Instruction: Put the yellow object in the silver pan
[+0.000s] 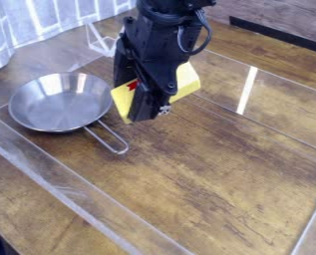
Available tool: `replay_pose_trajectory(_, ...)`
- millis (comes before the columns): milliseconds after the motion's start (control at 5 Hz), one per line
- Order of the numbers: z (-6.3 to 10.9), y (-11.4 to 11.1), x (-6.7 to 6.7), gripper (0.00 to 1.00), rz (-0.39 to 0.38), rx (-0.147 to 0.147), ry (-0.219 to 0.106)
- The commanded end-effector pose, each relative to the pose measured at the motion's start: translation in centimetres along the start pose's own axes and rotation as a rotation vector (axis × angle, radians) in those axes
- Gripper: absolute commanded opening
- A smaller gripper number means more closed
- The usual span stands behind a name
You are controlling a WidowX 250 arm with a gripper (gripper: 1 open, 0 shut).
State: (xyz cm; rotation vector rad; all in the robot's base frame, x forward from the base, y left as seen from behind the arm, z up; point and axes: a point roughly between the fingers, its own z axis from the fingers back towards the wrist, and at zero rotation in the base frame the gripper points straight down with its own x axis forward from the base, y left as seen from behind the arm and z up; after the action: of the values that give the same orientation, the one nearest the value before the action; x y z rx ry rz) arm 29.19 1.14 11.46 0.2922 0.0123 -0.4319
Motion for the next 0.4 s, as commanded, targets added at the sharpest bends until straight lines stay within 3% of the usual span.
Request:
replay_pose_trajectory(0, 2.25, 1.55, 0.31, 0.0, 0.03, 0.036, -0.083)
replay_pose_trajectory(200, 2.4, 1.93, 0.52, 0.0, 0.027, 0.043, -0.094)
